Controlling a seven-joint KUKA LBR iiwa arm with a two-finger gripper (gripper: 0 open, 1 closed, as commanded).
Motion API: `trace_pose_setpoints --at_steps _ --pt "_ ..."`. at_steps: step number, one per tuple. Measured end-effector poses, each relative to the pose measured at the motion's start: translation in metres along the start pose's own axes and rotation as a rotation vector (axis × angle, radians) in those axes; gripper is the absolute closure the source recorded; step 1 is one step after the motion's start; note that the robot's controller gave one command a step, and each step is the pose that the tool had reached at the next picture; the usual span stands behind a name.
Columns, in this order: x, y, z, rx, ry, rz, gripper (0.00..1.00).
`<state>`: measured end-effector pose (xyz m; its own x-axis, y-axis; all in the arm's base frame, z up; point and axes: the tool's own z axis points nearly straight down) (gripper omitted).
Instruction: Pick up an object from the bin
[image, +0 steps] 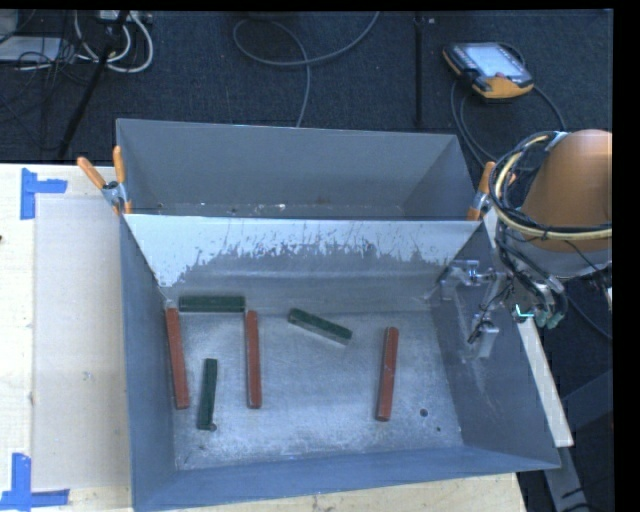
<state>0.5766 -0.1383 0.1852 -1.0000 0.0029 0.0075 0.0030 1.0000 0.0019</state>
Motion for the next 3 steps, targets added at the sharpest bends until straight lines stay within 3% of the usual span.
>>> trace_pose_setpoints --at_steps 1,2,3 --pt "-0.002 0.000 -0.005 0.002 -0.007 -0.003 0.00" --pt "0.018 0.012 0.046 0.003 -0.013 -0.024 0.00" --pt "0.029 -0.010 0.101 0.002 -0.009 -0.182 0.00"
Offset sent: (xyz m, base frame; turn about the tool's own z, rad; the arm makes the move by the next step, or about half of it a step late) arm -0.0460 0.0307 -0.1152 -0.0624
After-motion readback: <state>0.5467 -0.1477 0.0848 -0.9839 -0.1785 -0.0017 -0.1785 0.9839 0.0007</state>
